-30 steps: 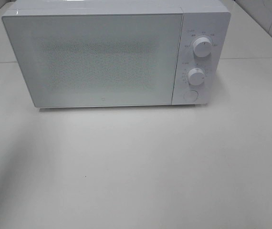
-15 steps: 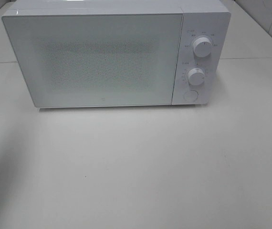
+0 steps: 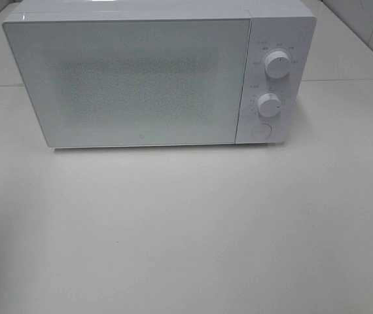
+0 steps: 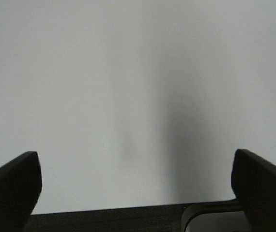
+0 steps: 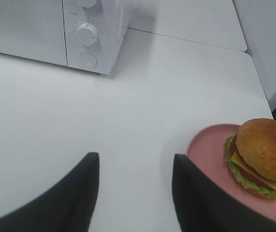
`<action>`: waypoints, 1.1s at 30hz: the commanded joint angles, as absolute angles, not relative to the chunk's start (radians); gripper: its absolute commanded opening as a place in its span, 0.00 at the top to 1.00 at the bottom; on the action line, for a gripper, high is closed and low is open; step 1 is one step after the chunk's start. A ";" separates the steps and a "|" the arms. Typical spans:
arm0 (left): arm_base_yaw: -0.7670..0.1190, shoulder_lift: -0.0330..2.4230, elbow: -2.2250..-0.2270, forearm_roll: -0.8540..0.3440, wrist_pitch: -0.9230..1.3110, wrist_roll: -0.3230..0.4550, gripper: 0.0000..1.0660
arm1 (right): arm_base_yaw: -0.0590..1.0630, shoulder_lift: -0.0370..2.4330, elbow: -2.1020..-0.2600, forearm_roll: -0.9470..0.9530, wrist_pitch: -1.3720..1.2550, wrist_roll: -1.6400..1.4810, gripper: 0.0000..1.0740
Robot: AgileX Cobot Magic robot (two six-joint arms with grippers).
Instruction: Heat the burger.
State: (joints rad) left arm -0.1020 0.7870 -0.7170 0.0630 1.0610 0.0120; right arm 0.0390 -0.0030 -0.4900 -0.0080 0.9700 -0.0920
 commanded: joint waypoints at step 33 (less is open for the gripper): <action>-0.097 0.240 -0.498 0.057 1.035 0.072 0.05 | 0.039 -0.031 -0.491 -0.011 0.962 -0.096 0.54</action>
